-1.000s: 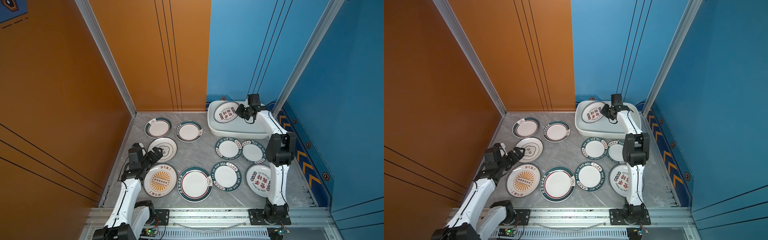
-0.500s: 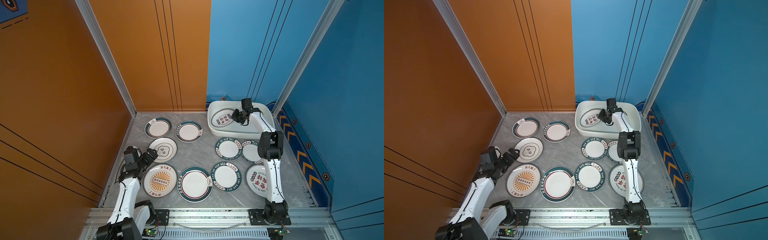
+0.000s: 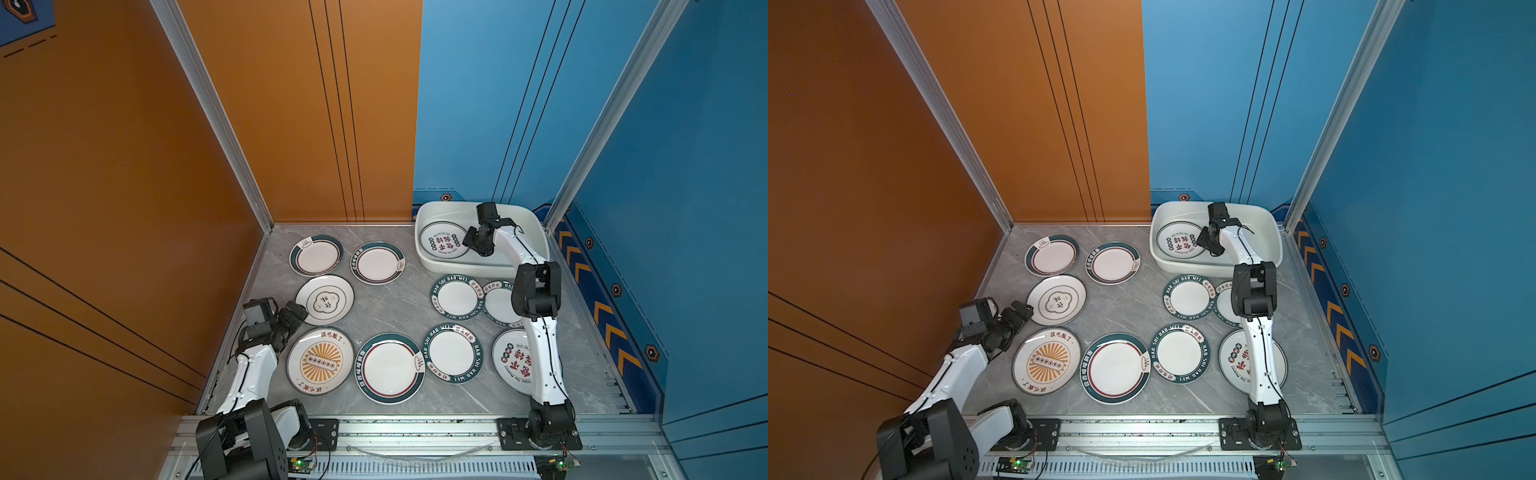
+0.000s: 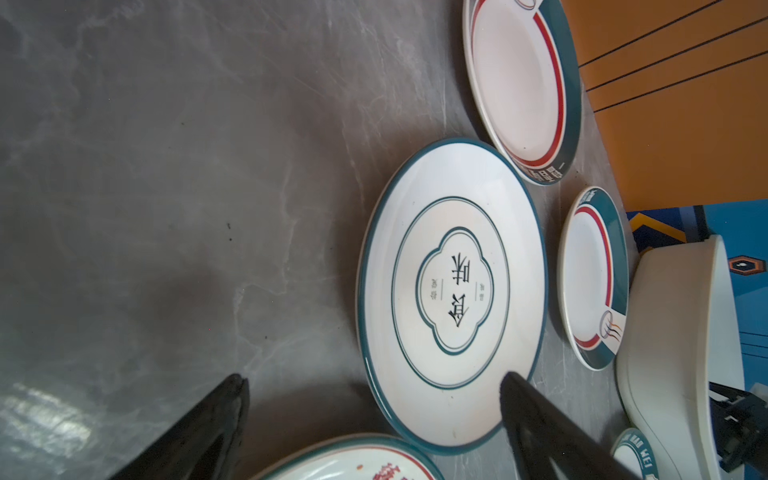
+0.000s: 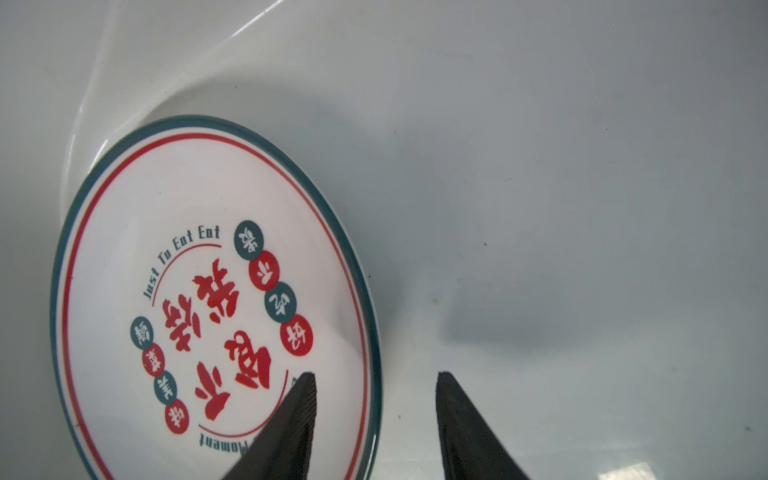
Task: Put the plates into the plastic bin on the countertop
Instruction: 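Lower the plate into the bin and open the right gripper while the left arm withdraws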
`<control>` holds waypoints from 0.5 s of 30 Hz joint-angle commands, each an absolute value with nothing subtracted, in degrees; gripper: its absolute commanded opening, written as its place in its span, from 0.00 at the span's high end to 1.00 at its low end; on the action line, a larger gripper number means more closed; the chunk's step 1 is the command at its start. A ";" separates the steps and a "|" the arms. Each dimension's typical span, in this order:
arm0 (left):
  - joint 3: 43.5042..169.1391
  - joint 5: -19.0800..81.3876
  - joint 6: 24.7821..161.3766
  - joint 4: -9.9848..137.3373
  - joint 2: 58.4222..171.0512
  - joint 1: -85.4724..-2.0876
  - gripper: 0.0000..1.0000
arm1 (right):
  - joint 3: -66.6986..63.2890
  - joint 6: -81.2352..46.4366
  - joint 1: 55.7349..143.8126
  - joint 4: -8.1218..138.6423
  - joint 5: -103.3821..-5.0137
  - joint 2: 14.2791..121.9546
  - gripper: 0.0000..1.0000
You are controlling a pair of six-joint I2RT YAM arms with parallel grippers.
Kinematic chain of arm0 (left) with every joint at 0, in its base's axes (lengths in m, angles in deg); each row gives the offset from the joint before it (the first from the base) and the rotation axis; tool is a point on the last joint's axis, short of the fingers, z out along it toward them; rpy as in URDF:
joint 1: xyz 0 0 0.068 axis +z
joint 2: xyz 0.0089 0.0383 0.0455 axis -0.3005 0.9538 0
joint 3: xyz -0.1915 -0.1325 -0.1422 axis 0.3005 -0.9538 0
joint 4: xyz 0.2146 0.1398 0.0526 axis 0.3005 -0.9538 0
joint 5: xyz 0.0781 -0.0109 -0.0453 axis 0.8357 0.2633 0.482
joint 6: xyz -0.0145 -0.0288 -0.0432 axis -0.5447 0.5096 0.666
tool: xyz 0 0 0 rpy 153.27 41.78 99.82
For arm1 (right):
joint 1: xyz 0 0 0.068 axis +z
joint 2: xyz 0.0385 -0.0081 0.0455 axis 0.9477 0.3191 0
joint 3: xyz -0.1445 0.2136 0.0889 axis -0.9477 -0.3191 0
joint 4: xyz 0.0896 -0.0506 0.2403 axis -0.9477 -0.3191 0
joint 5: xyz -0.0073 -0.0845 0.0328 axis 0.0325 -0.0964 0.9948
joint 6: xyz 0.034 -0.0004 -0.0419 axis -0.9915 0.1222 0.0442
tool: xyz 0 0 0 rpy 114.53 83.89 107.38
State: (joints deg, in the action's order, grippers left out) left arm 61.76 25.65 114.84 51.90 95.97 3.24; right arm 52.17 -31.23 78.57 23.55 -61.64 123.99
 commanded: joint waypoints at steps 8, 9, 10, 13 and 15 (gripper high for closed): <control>65.27 27.29 114.71 60.00 107.86 0.49 0.07 | 26.41 -25.57 82.53 34.45 -68.44 94.80 0.50; 65.84 27.28 114.55 60.55 109.40 0.30 0.07 | 22.26 -26.24 82.52 36.70 -66.78 92.29 0.50; 66.28 27.32 114.48 61.18 110.63 0.23 0.08 | 19.27 -26.77 82.48 38.32 -65.42 90.21 0.50; 66.92 27.20 114.54 63.43 114.32 0.26 0.11 | 10.91 -28.28 82.72 42.94 -61.82 84.27 0.50; 67.26 26.14 114.83 65.25 116.82 0.42 0.17 | 6.04 -28.94 82.95 45.40 -59.54 81.00 0.50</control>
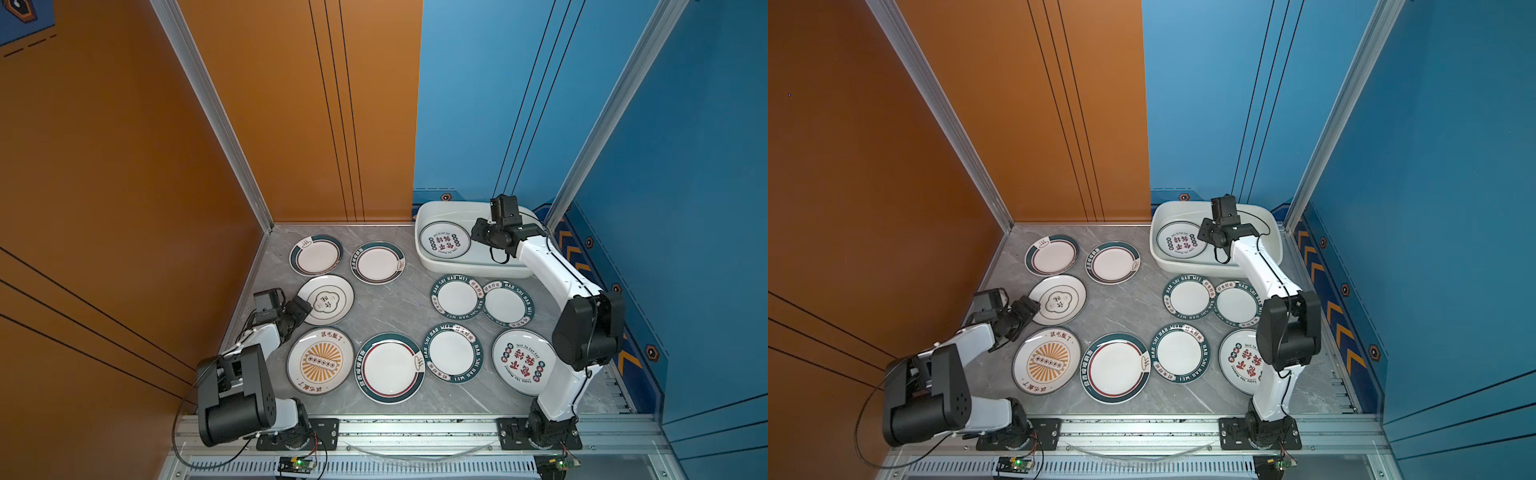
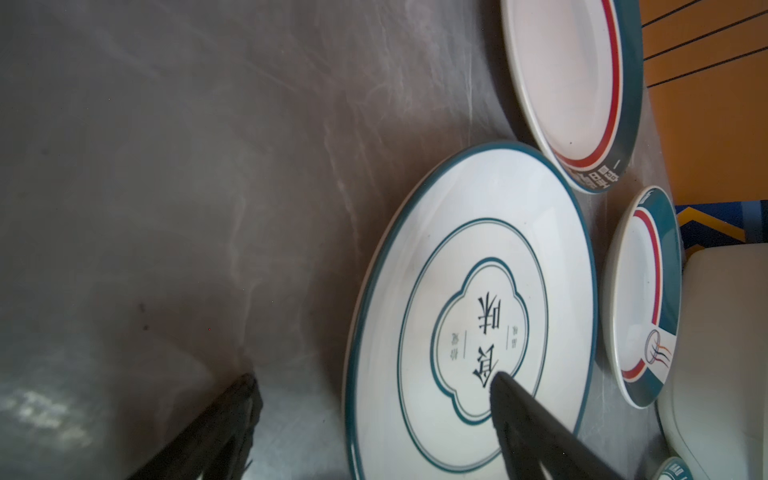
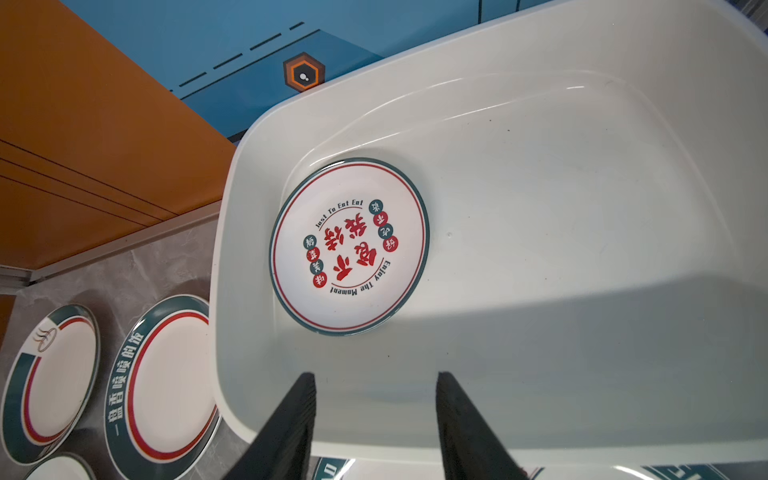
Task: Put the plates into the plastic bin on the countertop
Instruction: 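Lower the plate into the bin and open the right gripper while the left arm withdraws, then move both grippers to the white plate with the cloud-shaped centre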
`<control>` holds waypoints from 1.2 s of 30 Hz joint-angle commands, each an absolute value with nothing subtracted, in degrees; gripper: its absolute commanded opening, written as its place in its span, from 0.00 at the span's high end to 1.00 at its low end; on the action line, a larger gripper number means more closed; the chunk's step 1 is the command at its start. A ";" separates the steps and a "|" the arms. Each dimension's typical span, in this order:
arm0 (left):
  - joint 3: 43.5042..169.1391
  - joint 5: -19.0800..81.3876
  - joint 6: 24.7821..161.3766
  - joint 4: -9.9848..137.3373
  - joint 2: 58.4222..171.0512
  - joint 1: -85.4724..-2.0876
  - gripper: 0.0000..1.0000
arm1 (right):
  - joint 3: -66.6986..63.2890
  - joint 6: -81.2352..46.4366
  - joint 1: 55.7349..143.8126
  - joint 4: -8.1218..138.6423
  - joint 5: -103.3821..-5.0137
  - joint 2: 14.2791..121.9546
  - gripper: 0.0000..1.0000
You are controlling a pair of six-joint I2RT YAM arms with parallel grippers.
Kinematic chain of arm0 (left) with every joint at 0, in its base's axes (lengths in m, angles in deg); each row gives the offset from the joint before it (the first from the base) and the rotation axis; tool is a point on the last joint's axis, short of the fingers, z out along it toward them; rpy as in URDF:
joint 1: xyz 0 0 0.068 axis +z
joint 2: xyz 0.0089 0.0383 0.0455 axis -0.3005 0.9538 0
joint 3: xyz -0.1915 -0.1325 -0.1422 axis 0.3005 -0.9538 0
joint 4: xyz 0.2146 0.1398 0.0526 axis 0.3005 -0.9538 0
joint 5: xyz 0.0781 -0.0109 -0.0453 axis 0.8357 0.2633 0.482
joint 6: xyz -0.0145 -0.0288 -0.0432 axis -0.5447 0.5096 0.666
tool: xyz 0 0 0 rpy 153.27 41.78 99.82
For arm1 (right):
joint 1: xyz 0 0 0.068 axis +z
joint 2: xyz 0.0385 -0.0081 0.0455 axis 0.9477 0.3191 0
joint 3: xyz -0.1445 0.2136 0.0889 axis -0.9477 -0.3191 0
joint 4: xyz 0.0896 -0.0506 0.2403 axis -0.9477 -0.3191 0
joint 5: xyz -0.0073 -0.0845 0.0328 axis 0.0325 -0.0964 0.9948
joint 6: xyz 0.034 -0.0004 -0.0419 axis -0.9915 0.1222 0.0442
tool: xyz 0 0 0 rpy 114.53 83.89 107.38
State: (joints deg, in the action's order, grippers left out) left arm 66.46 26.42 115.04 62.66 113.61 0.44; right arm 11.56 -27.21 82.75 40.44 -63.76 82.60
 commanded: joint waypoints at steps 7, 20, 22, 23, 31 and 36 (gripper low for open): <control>66.63 21.89 116.58 71.49 122.61 0.44 0.40 | -4.24 -30.45 82.99 48.32 -55.08 74.08 0.50; 63.17 17.06 118.71 78.37 124.11 0.44 0.77 | -12.45 -31.17 85.21 50.30 -48.49 70.86 0.50; 63.14 16.63 118.79 78.55 123.68 0.44 0.78 | -13.51 -31.16 85.80 50.49 -47.45 70.28 0.50; 63.07 16.45 118.84 78.72 123.44 0.44 0.81 | -14.11 -31.22 86.13 50.60 -47.17 69.82 0.50; 63.02 13.32 120.40 80.69 122.29 0.44 0.99 | -17.83 -31.25 88.42 51.22 -46.23 67.08 0.49; 62.33 11.67 121.14 80.64 120.36 0.27 1.00 | -18.82 -31.56 89.96 51.97 -43.50 66.54 0.49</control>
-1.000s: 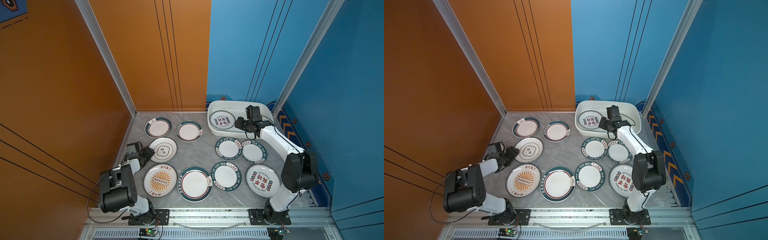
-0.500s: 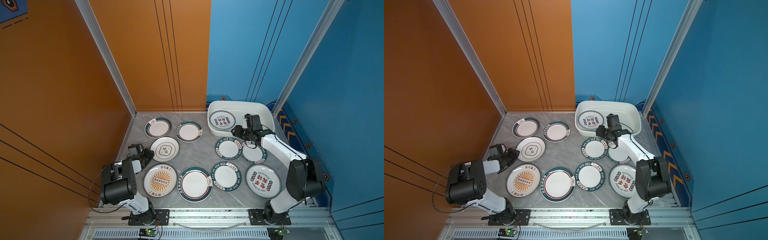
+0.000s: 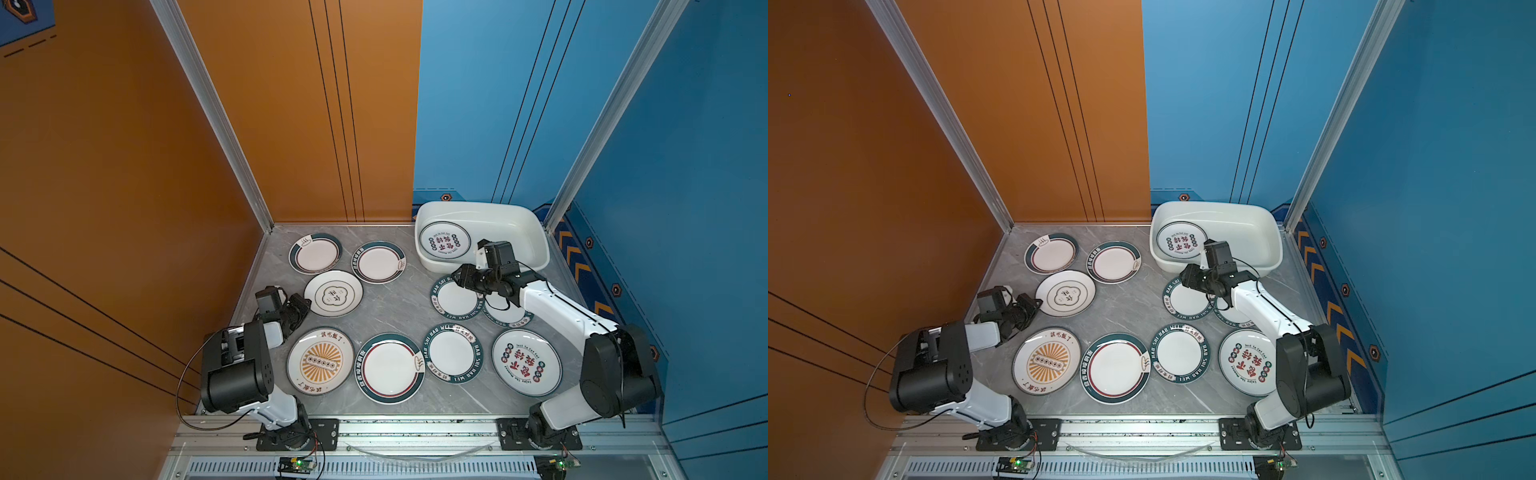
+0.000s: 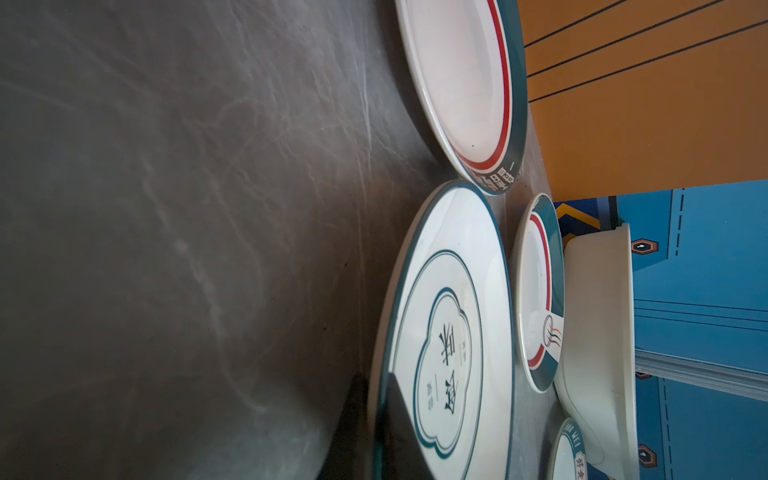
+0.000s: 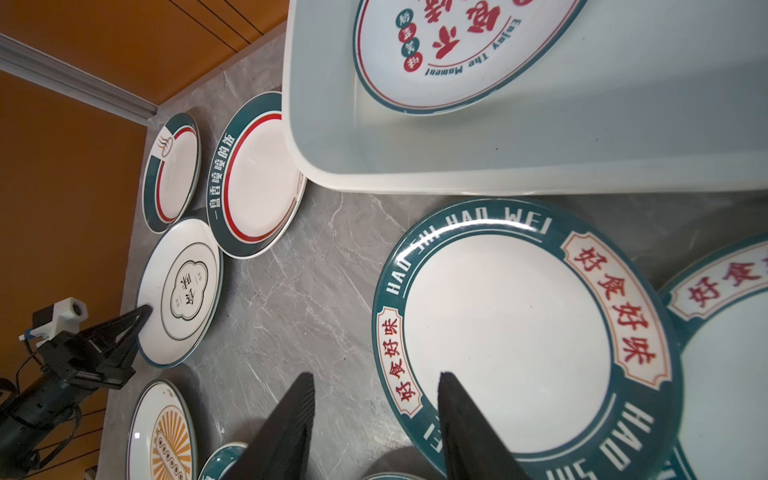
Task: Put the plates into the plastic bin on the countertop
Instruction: 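Move both grippers to the white plate with the cloud-shaped centre, then grip the cloud-centre plate edges with both grippers and tilt it upright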
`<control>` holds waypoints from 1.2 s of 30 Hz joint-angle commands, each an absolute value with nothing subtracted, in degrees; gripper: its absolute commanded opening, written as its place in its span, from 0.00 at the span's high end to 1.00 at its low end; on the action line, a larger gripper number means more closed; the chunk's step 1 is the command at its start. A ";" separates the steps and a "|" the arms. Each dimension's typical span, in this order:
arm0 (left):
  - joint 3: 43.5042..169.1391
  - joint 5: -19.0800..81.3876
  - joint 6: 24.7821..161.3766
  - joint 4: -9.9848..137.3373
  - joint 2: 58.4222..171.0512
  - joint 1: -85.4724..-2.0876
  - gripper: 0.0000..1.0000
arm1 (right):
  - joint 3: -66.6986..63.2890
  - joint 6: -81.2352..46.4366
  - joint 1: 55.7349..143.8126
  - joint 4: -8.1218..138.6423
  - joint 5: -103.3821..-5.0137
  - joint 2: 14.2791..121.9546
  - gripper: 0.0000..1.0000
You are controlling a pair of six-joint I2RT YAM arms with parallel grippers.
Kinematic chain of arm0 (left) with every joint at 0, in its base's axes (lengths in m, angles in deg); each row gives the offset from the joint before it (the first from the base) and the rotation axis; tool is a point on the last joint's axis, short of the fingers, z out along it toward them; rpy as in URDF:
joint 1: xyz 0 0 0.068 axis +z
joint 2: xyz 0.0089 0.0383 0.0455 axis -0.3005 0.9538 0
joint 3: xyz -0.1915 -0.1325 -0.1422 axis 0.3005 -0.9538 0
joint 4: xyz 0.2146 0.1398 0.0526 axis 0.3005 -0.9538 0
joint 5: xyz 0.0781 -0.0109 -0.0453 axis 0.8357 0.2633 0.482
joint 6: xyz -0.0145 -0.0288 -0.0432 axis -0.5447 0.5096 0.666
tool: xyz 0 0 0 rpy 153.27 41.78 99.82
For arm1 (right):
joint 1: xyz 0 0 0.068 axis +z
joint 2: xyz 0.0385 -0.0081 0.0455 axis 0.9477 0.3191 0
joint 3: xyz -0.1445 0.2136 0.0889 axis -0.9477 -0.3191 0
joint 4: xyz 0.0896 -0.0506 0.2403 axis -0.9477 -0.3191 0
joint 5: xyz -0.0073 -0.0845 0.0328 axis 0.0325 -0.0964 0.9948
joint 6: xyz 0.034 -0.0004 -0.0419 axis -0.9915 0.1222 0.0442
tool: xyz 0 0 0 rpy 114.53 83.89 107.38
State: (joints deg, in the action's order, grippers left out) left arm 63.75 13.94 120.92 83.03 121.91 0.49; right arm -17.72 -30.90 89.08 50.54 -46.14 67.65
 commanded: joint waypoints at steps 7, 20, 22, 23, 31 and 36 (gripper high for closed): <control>59.21 7.80 123.51 80.77 112.36 -1.11 1.00 | -19.08 -34.21 92.62 56.18 -35.78 67.62 0.48; 60.21 10.46 124.75 65.66 89.27 -10.16 1.00 | -13.06 -37.51 101.01 60.17 -31.20 75.53 0.44; 61.07 11.56 124.81 64.59 88.37 -12.41 1.00 | -12.16 -38.06 101.98 61.03 -30.79 76.72 0.44; 61.55 11.94 124.81 64.32 88.35 -13.47 1.00 | -11.70 -38.58 102.44 61.65 -30.53 77.22 0.43; 63.99 13.96 125.57 64.93 90.21 -18.98 1.00 | -10.56 -40.63 105.13 64.44 -29.53 79.62 0.43; 65.25 14.17 126.39 66.02 91.25 -21.03 1.00 | -10.65 -41.41 105.68 65.57 -29.17 80.75 0.44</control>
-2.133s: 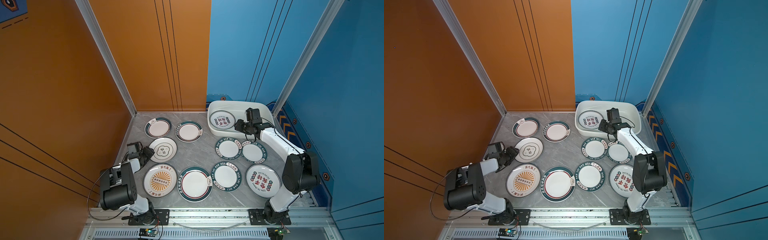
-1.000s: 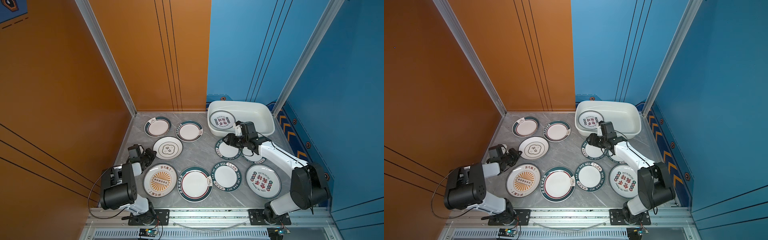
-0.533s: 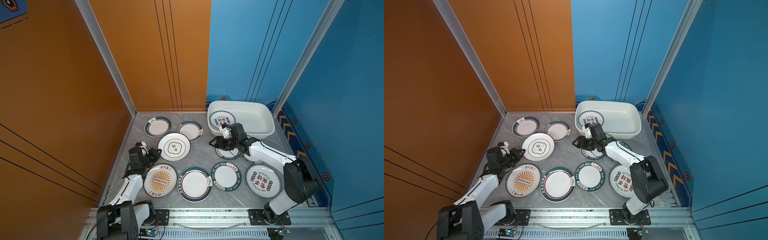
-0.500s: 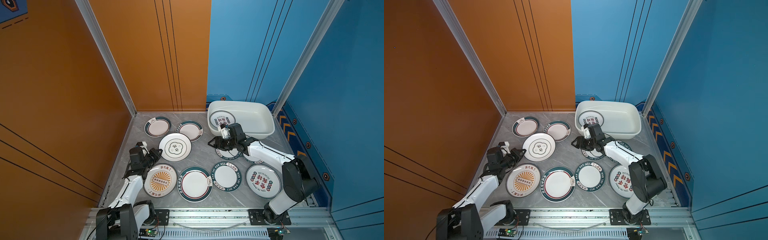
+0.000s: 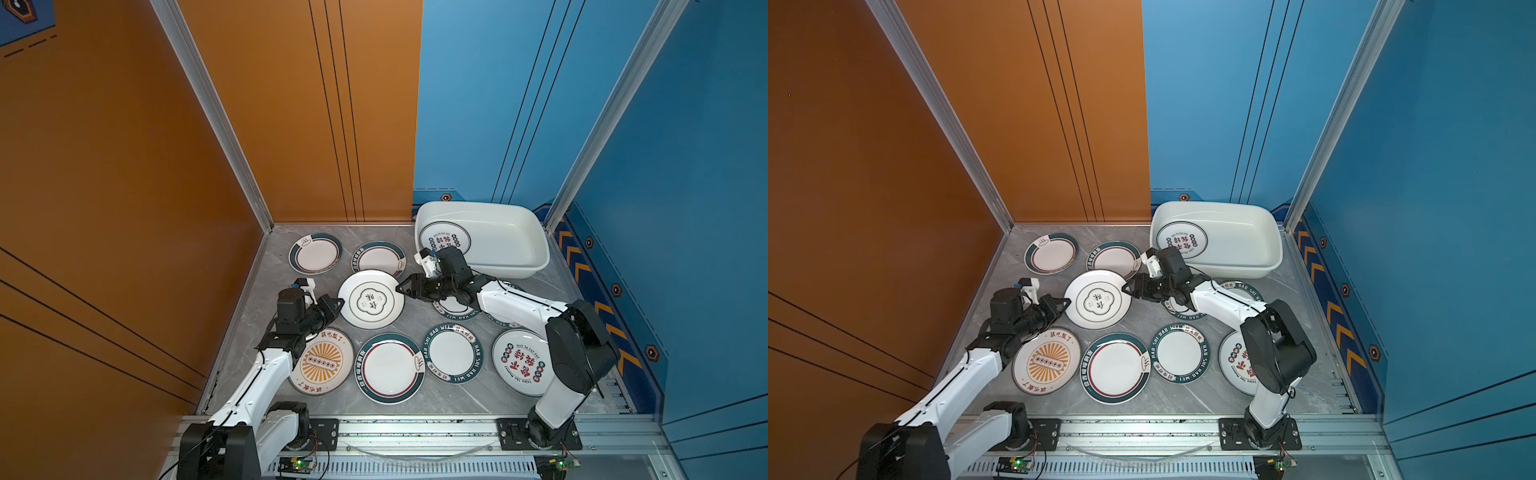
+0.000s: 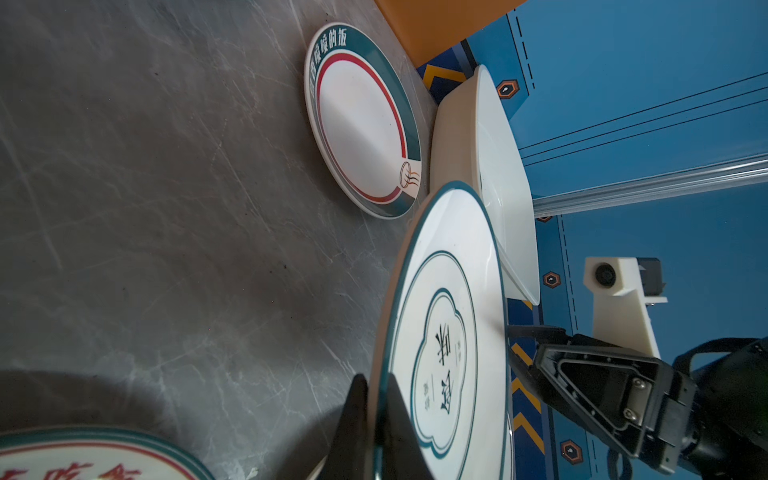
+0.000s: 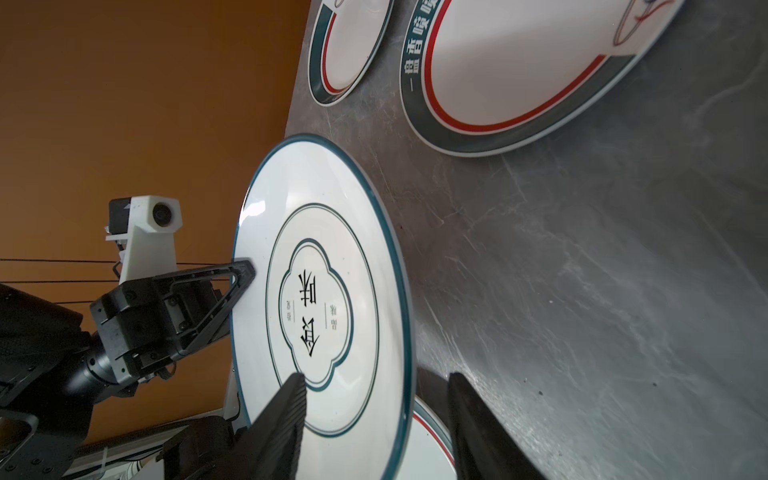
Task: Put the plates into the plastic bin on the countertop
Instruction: 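Grip the cloud-centre plate edges with both grippers and tilt it upright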
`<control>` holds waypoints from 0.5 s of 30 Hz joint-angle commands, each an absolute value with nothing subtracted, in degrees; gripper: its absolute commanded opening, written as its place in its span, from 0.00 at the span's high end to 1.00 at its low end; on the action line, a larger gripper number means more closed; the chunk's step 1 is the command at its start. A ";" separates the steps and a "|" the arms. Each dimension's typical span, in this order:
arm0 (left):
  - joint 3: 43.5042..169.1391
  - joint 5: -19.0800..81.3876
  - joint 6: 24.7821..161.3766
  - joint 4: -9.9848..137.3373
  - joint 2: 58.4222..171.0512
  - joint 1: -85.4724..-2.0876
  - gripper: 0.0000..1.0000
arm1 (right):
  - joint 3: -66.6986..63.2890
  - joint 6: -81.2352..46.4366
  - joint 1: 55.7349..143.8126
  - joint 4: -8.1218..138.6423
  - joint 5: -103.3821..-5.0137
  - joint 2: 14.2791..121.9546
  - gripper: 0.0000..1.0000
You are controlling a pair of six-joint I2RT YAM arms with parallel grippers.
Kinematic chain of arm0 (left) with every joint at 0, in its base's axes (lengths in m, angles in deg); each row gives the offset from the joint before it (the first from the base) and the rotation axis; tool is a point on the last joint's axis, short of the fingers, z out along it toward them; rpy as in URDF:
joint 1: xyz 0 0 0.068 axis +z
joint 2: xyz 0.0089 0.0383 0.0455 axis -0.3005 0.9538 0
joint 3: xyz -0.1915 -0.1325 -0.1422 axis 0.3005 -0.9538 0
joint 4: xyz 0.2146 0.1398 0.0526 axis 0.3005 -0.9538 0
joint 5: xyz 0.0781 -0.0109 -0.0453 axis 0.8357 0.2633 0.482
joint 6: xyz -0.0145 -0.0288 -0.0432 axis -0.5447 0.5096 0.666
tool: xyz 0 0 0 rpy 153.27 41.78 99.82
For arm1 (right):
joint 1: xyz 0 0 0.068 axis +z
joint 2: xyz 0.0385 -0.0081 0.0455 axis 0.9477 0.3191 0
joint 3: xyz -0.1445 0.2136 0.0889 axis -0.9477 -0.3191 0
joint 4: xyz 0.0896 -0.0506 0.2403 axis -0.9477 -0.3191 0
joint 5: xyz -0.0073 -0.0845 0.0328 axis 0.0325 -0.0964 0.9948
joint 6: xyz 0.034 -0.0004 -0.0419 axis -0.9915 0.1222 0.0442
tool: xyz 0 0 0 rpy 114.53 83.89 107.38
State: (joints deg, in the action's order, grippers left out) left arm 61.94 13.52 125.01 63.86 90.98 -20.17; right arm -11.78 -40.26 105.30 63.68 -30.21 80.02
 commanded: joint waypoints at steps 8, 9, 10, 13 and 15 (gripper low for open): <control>67.05 15.00 126.16 67.80 94.25 -23.57 1.00 | -10.81 -44.60 106.12 70.47 -25.56 82.42 0.59; 67.38 15.05 126.00 67.96 94.71 -23.89 1.00 | -10.76 -44.97 106.19 70.96 -25.13 82.52 0.64; 67.75 15.23 125.79 68.04 95.27 -24.28 1.00 | -10.76 -45.30 106.25 71.46 -24.78 82.63 0.69; 68.58 15.65 125.35 68.23 96.70 -25.28 1.00 | -10.71 -46.01 106.26 72.15 -24.00 82.80 0.84; 69.18 15.64 125.26 68.56 97.58 -25.90 1.00 | -10.66 -46.12 106.25 72.16 -23.58 82.72 0.92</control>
State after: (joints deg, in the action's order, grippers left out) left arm 66.51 16.52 125.86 65.63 96.56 -23.88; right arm -11.78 -46.55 104.51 68.66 -27.52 83.05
